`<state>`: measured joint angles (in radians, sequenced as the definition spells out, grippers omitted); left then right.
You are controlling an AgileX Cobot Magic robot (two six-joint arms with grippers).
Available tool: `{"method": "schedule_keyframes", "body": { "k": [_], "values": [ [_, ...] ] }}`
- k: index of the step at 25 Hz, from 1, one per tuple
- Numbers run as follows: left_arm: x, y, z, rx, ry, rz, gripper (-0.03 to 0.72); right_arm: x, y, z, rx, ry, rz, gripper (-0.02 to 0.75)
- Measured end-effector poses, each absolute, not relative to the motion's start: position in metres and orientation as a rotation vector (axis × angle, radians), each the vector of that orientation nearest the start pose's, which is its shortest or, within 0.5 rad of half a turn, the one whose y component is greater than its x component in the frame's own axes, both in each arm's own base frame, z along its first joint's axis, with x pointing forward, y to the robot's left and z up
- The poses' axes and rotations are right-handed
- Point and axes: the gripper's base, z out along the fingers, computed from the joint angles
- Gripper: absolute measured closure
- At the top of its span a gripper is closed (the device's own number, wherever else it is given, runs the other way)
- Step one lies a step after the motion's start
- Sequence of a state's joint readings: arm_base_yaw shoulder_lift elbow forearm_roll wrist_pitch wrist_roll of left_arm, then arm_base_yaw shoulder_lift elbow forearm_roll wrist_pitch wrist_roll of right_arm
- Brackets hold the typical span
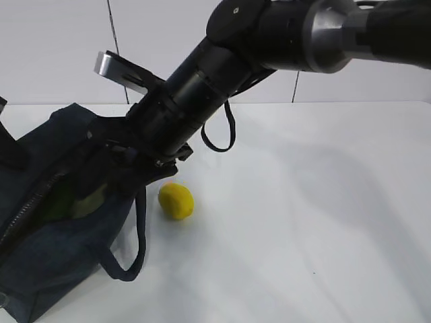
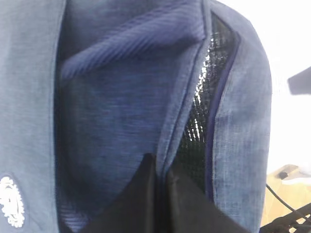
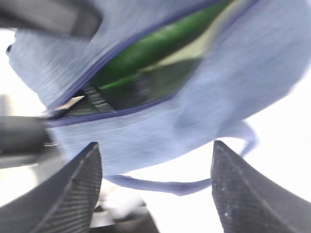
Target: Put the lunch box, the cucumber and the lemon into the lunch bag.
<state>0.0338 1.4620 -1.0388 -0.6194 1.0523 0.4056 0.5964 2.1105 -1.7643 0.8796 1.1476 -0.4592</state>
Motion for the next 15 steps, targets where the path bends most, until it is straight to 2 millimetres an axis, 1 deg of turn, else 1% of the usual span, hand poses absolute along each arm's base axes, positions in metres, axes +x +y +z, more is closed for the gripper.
{"method": "schedule_keyframes", "body": {
  "k": [5,8,11,13,15],
  "values": [
    [0.274,-0.036,0.270,0.149,2.755,-0.717,0.695,0.343,0.304,0.264,-1.082,2.550,1.106,0.209],
    [0.274,-0.036,0.270,0.152,2.757,-0.713,0.695,0.349,0.301,0.277,-1.137,2.515,0.980,0.209],
    [0.274,-0.036,0.270,0.152,2.757,-0.713,0.695,0.355,0.292,0.282,-1.185,2.522,0.775,0.209],
    [0.274,-0.035,0.270,0.153,2.757,-0.711,0.694,0.360,0.285,0.281,-1.189,2.548,0.617,0.209],
    [0.274,-0.035,0.270,0.153,2.757,-0.711,0.695,0.364,0.279,0.278,-1.189,2.564,0.503,0.209]
  ]
}}
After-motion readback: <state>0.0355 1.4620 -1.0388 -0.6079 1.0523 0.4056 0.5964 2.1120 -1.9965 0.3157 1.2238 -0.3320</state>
